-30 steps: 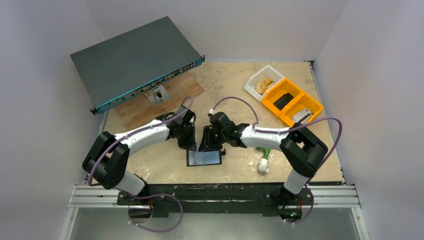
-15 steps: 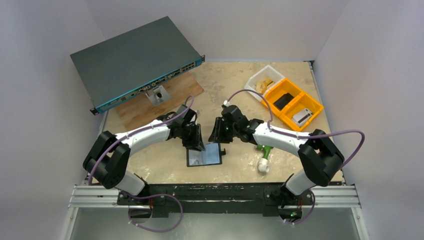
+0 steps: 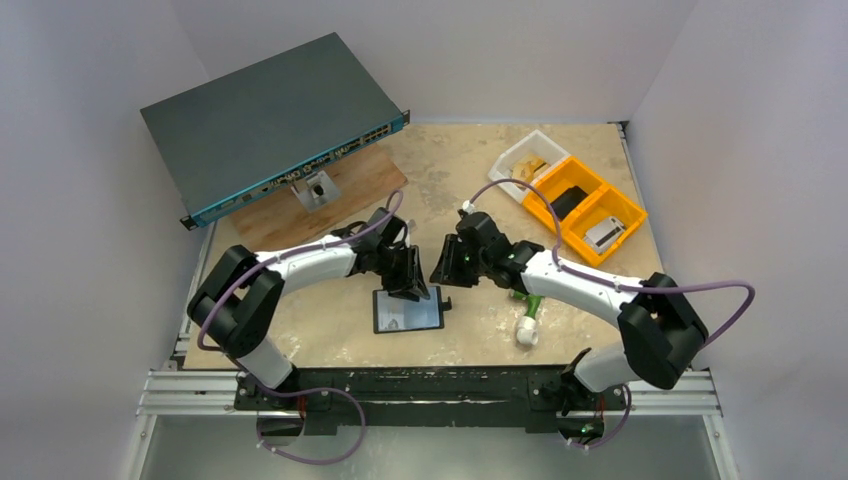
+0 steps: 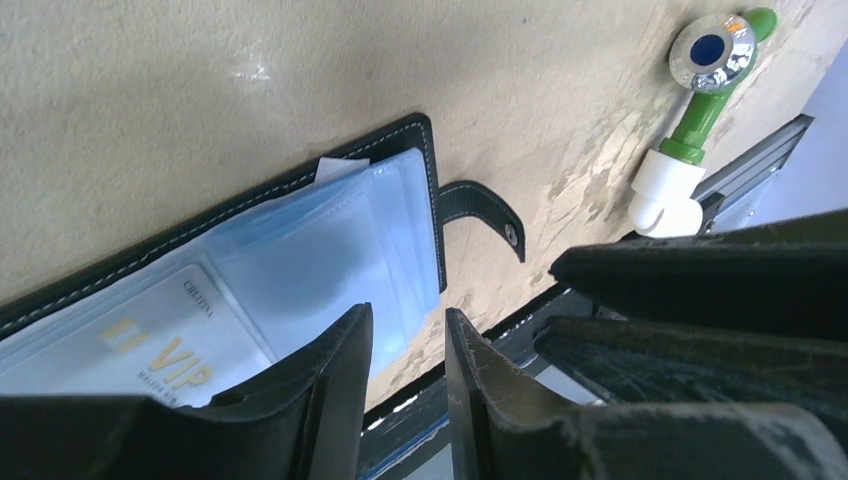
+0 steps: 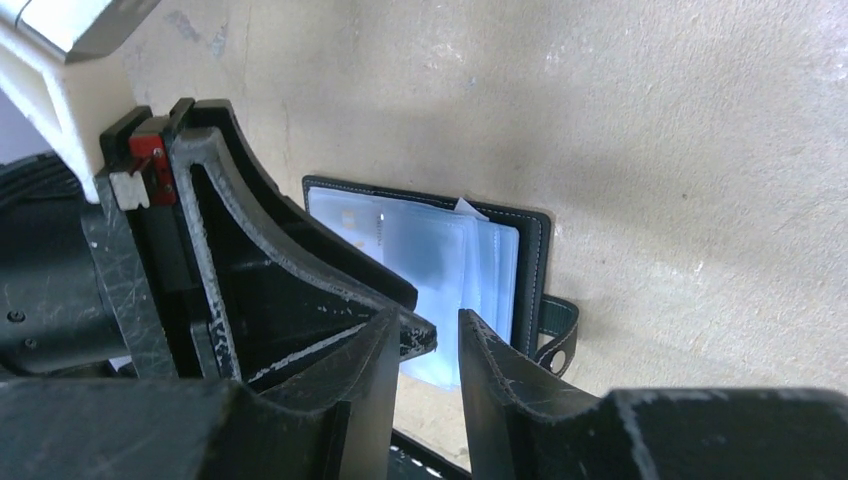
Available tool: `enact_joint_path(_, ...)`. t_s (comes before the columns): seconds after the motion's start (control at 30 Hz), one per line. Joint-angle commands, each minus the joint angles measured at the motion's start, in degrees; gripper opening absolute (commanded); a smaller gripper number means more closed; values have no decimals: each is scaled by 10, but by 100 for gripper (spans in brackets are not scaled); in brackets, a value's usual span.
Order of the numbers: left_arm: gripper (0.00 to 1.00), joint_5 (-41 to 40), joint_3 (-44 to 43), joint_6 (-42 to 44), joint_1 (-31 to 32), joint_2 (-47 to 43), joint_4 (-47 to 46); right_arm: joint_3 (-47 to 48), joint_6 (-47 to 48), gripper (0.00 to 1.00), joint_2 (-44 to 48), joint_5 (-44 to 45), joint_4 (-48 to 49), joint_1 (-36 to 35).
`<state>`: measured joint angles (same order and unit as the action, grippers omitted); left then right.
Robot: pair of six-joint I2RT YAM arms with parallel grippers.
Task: Take the credit cards out of the card holder
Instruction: Remove the credit card from the card holder.
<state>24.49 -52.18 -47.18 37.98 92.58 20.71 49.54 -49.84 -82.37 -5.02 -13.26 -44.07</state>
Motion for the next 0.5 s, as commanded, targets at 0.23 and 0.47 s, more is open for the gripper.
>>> enact_joint_path(0.23, 33, 28, -31, -6, 3, 28, -45, -20, 15, 28, 28, 11, 6, 0)
enact_joint_path(0.47, 37, -33, -34, 17, 1, -57, 26, -19, 17, 28, 27, 7, 9, -3)
